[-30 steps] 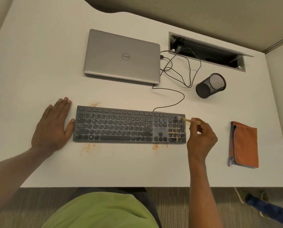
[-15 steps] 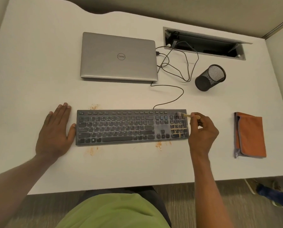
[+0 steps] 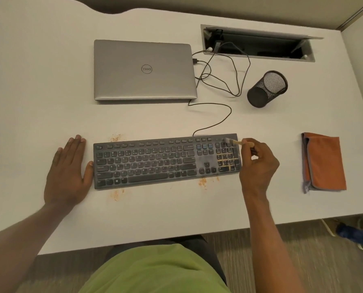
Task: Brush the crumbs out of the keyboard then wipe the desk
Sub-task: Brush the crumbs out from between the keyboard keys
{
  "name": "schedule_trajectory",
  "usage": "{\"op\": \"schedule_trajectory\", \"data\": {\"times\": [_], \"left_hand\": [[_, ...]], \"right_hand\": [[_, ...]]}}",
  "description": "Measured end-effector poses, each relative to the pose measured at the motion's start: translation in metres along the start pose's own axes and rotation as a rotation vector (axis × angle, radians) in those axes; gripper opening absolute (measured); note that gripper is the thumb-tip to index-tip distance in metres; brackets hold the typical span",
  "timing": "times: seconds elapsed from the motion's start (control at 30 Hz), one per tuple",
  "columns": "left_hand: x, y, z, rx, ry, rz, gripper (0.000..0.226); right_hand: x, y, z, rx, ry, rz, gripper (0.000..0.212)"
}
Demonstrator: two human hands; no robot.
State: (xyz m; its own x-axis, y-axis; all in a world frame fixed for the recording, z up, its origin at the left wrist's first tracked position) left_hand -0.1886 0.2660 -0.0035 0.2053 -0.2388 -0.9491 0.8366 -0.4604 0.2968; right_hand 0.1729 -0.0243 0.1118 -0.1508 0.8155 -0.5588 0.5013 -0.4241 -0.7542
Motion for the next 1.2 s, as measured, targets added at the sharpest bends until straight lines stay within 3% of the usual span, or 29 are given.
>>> {"op": "schedule_trajectory", "data": {"times": [0.23,0.4,0.67,0.87,1.2], "left_hand": [[0.0,0.0,0.001,-0.005,-0.003,-0.002,0.071],[-0.001,0.001,0.0,-0.006,-0.016,-0.009,0.072],[-0.001,0.001,0.0,-0.003,-0.009,-0.014,0.072],[-0.002,0.002,0.0,-0.008,-0.014,-0.014,0.072],[-0.003,0.002,0.001,-0.022,-0.016,-0.009,0.071]], "right_hand": [[-0.007,0.005,0.006,-0.008,-0.073,0.034,0.011],[-0.005,0.002,0.0,-0.028,0.0,0.043,0.015],[-0.009,0.01,0.004,-0.009,-0.075,0.034,0.011],[-0.008,0.004,0.001,-0.047,0.002,0.035,0.013],[-0.011,0.008,0.009,-0.059,-0.055,0.056,0.01]]}}
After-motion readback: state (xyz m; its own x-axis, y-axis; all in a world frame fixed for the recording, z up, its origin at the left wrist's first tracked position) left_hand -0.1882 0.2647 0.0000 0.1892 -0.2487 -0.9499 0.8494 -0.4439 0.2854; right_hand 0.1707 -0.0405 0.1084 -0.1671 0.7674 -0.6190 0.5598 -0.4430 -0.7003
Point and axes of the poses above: each hand's wrist, its own z-axis away from the middle knuckle, its own x-axis out of the palm, y = z × x, the point moved 1 cm from there along -z, towards the middle knuckle, and after that the axes turned 12 degrees about -x, right-handed, at the moved point
